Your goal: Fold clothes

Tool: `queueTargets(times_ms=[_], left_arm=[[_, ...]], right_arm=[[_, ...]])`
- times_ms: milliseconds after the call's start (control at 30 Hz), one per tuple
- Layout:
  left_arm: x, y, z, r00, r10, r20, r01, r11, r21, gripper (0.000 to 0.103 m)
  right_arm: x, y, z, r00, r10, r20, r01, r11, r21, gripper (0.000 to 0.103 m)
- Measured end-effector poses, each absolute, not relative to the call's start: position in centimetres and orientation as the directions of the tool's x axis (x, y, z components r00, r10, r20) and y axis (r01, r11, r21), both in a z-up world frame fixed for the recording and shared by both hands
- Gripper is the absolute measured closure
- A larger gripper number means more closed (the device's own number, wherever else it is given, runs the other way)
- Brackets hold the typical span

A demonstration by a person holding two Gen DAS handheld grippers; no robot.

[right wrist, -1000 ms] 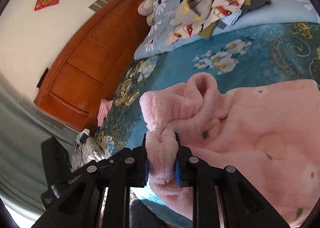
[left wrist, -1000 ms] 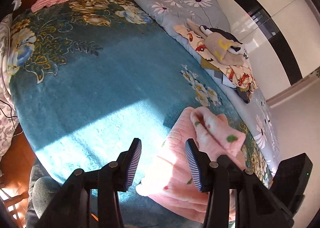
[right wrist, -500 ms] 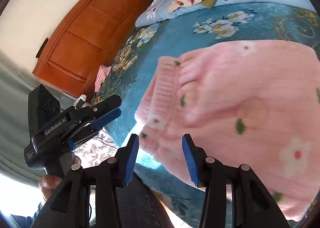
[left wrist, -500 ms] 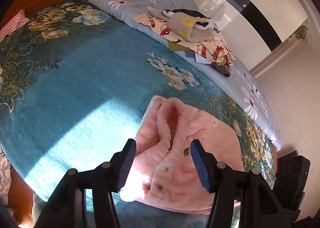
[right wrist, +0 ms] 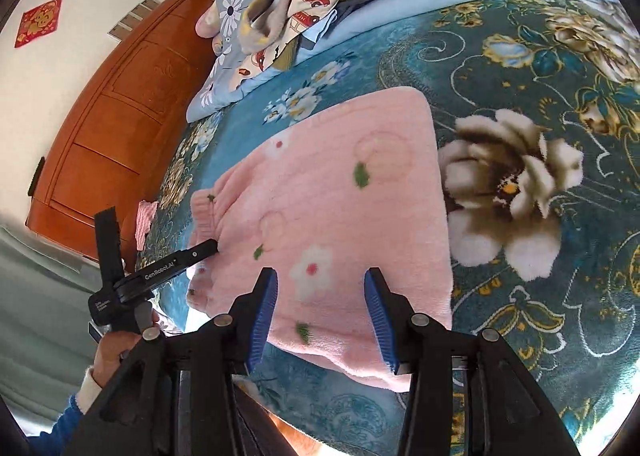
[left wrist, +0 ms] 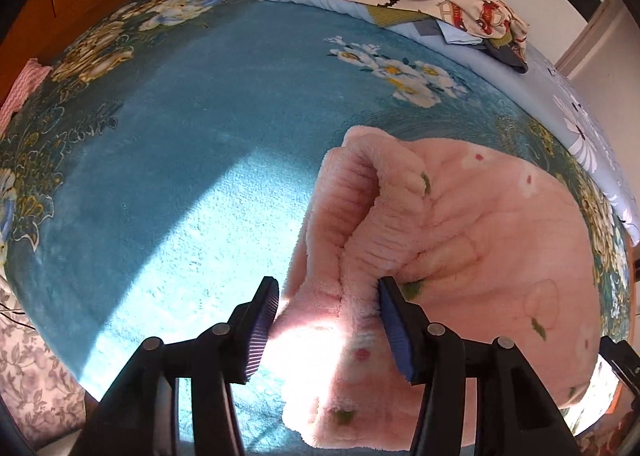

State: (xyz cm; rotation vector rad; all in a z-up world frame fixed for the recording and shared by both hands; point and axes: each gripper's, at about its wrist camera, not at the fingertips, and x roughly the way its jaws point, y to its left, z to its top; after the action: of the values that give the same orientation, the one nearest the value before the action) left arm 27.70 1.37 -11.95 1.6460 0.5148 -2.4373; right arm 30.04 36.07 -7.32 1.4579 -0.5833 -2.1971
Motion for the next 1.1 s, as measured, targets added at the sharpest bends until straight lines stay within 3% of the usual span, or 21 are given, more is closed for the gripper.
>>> queueTargets(times_ms=[100,233,333,500,667,800,933,967,1033,1100], left_arm=[[28.4,0.2,-11.4,-0.431,0.174,-0.885,0.316,-0.890,-0.329,0.046],[28.3,-1.1,-12.7,-0.399,0.225,-0.889,0.339,-0.864,-0.371,0.023],[28.5,-2.5,-14.6,-0.418,0.334,-0.845,0.356,-0.795,-0.491,0.017],[29.4,-4.5,-17.5,-0.468,0.500,-0.729,0.412,-0.606,-0.680,0.012],[29.0,-3.3,-17.1,-0.464,0.517,-0.720,0.383,-0.616,-0.689,0.012],[27.9,-1.3,-16.2,-0.422,0.472,-0.774,0.335,-0.713,-0.617,0.016],[27.6,-0.6,-15.3,-0.419,0.424,-0.803,0.348,-0.742,-0.573,0.038],[27.5,-0.3,-14.9,-0.419,0.408,-0.811,0.347,-0.754,-0.558,0.042],[27.4,0.5,-13.9,-0.415,0.375,-0.829,0.335,-0.784,-0.523,0.053],[27.3,1.5,-12.5,-0.412,0.345,-0.844,0.309,-0.818,-0.485,0.057]], right_arm=[[29.9,36.9,-7.7,-0.358,-0.552,-0.753,0.114,-0.826,0.552,0.053],[30.0,38.7,-10.2,-0.349,-0.528,-0.774,0.017,-0.830,0.558,0.038],[29.9,39.5,-12.4,-0.330,-0.583,-0.743,-0.052,-0.774,0.631,0.037],[29.5,40.4,-15.0,-0.336,-0.679,-0.653,-0.138,-0.650,0.747,0.030],[29.0,40.3,-16.8,-0.338,-0.731,-0.592,-0.196,-0.561,0.804,0.028],[28.4,39.5,-17.2,-0.345,-0.747,-0.569,-0.215,-0.527,0.822,0.028],[27.6,38.7,-16.7,-0.344,-0.738,-0.581,-0.205,-0.545,0.813,0.029],[27.5,38.6,-16.6,-0.345,-0.736,-0.583,-0.203,-0.548,0.811,0.031],[27.2,38.6,-16.2,-0.340,-0.731,-0.591,-0.199,-0.558,0.805,0.053],[27.0,39.0,-16.0,-0.340,-0.742,-0.578,-0.199,-0.544,0.815,0.059]])
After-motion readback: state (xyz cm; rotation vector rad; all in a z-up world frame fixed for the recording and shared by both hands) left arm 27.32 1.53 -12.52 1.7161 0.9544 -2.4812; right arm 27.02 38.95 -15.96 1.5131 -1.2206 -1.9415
